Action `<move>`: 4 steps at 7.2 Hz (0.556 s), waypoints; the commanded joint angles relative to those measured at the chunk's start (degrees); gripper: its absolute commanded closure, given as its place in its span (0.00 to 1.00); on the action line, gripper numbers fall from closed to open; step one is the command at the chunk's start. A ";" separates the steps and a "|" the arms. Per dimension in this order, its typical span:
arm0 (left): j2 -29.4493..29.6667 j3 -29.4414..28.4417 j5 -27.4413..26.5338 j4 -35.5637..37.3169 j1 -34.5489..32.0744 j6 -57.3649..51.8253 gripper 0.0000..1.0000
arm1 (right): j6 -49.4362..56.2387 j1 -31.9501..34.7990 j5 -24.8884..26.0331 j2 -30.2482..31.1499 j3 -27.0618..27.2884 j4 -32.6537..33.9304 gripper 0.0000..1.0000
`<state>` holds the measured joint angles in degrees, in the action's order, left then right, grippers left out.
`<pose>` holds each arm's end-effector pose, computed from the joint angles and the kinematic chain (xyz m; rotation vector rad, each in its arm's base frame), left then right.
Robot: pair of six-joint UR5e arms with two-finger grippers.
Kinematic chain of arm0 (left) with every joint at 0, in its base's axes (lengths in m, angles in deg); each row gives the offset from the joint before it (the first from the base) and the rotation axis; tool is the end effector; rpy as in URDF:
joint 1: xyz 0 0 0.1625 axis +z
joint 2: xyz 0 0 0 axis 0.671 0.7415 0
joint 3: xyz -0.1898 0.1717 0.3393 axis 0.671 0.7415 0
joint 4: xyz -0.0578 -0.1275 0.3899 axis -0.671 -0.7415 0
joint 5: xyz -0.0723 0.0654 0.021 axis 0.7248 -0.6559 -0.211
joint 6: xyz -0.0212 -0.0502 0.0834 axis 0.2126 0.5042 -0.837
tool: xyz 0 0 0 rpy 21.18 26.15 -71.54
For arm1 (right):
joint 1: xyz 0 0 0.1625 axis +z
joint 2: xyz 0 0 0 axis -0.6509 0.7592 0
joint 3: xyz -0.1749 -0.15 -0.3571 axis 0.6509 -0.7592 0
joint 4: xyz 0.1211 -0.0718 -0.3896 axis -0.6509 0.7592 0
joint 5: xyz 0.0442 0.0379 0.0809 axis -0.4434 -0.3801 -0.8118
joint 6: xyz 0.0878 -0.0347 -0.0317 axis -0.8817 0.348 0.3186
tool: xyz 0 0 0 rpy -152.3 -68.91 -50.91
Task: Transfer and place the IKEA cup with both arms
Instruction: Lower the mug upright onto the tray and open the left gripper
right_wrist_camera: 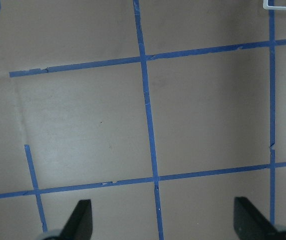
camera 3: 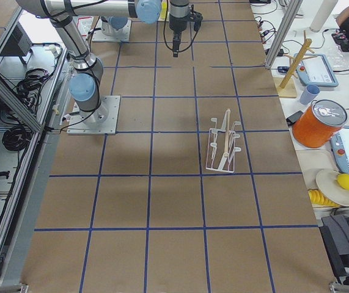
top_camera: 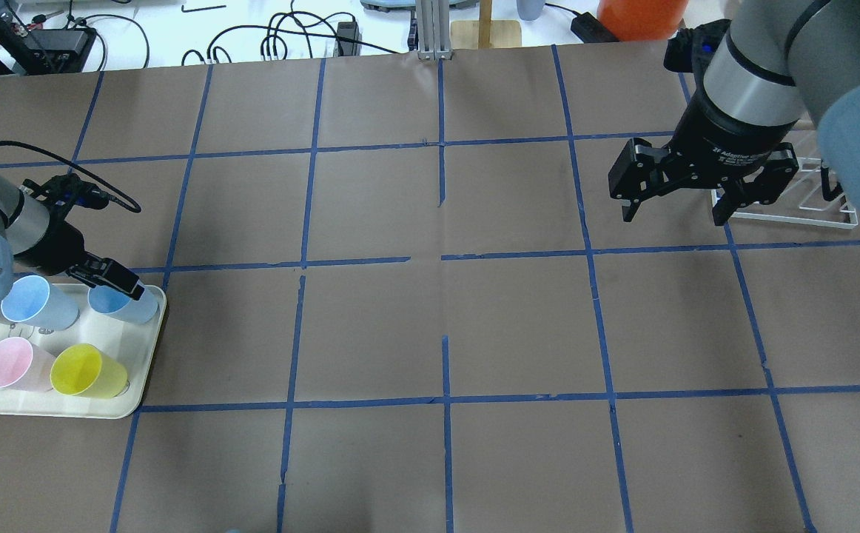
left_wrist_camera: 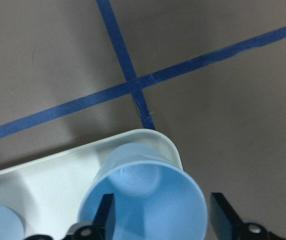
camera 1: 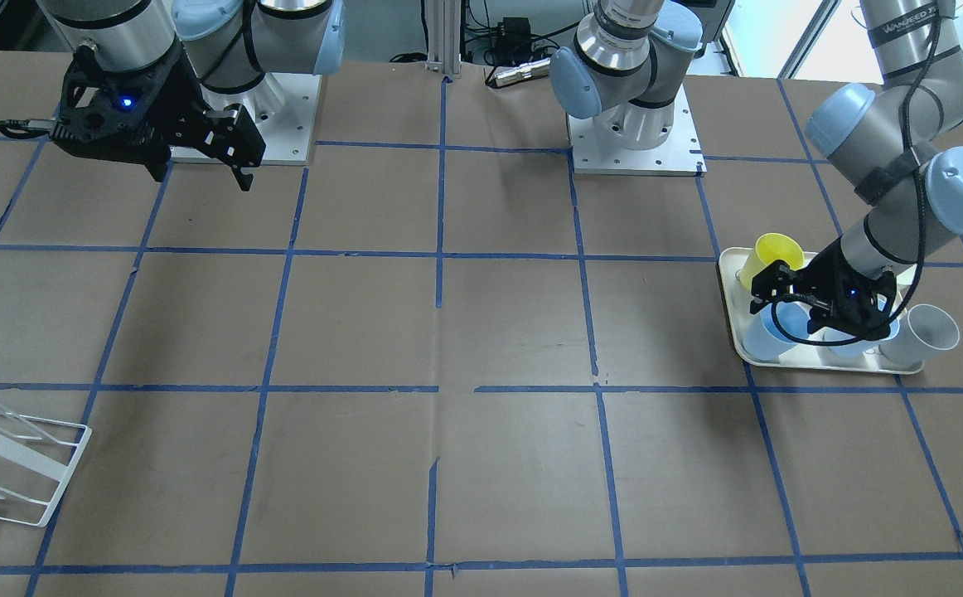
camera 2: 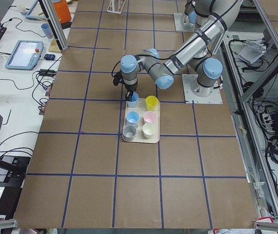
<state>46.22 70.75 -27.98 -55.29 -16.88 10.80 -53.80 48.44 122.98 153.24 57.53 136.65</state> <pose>0.1321 -0.4897 0.2603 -0.4543 -3.0160 -0.0382 0.1261 -0.4457 0.4760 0.1644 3.1366 0.0524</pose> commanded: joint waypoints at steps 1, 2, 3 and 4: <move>-3.90 -8.67 1.00 -12.17 -4.22 12.30 0.00 | 0.04 -0.01 0.09 -0.09 -0.04 0.64 0.00; -4.09 -16.22 1.79 -20.35 -8.95 18.29 0.00 | 0.04 -0.01 0.09 -0.09 -0.04 0.99 0.00; -2.35 -22.99 1.88 -23.56 -14.92 30.18 0.00 | 0.04 -0.01 0.17 -0.09 -0.04 1.00 0.00; -2.07 -27.32 1.71 -24.90 -21.16 37.96 0.00 | 0.04 -0.01 0.00 -0.09 -0.04 1.08 0.00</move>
<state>43.50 50.06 -26.29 -76.77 -30.73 37.97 -53.76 48.43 123.08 153.16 57.50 137.60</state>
